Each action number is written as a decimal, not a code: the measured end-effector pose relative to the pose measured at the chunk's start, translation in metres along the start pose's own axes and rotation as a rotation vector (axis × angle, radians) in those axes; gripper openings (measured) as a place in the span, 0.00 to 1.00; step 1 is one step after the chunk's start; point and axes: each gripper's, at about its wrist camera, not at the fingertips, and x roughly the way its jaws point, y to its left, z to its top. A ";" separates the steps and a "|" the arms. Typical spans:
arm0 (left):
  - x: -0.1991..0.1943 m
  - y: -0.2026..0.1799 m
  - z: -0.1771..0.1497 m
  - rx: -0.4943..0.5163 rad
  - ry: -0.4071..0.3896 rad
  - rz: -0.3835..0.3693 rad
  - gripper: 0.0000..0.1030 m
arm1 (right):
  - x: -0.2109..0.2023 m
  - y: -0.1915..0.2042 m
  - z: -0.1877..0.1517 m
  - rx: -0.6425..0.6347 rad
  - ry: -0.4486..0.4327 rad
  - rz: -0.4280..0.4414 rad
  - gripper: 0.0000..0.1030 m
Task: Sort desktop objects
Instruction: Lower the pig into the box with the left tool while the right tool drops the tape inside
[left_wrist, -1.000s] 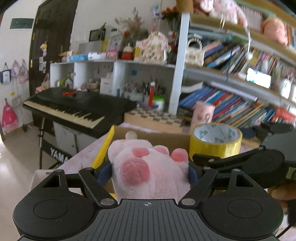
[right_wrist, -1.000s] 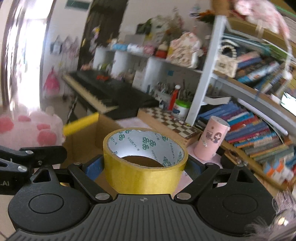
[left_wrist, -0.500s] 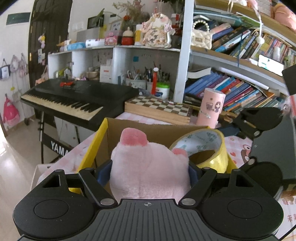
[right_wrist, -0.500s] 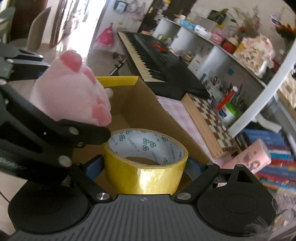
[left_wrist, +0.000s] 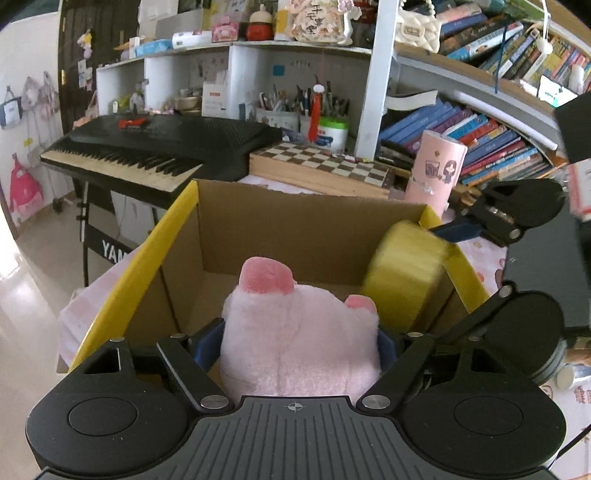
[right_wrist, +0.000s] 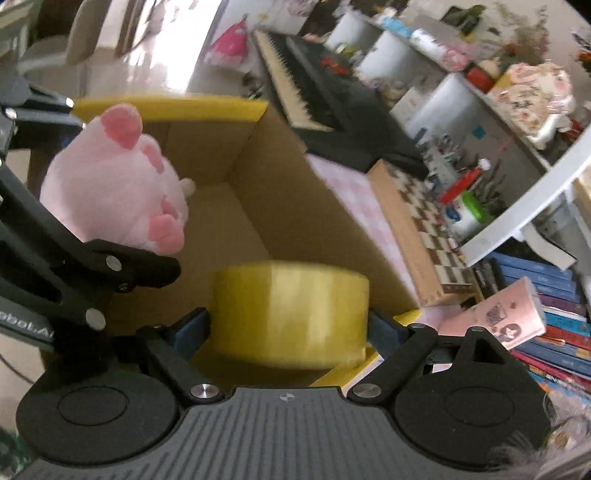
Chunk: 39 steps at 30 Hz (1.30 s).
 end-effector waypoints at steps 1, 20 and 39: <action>0.000 -0.001 -0.001 0.007 -0.005 0.000 0.82 | 0.004 0.000 -0.001 -0.008 0.009 0.004 0.85; -0.080 -0.010 0.020 0.009 -0.268 -0.053 0.88 | -0.078 -0.028 -0.016 0.321 -0.229 -0.154 0.92; -0.160 -0.001 -0.050 -0.040 -0.322 -0.063 0.92 | -0.189 0.046 -0.086 0.743 -0.326 -0.408 0.92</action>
